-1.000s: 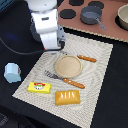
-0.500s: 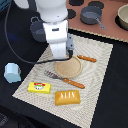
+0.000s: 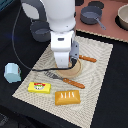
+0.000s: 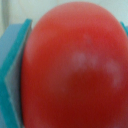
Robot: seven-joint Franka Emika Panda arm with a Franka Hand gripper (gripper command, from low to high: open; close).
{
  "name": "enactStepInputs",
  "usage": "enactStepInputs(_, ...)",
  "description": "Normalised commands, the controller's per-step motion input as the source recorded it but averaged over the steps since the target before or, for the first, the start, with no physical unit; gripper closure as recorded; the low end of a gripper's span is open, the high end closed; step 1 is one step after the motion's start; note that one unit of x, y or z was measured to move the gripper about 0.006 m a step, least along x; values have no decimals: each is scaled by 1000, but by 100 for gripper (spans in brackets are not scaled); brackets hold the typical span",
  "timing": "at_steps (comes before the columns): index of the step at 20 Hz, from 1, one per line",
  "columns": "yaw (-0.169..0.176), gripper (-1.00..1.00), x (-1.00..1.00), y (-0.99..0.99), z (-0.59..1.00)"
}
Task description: Interact with the objects in diverse but meaningful ways.
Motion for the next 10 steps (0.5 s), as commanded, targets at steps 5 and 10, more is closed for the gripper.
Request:
enactStepInputs(5,-81,100,795,-1,5)
enactStepInputs(10,-48,-100,385,-8,420)
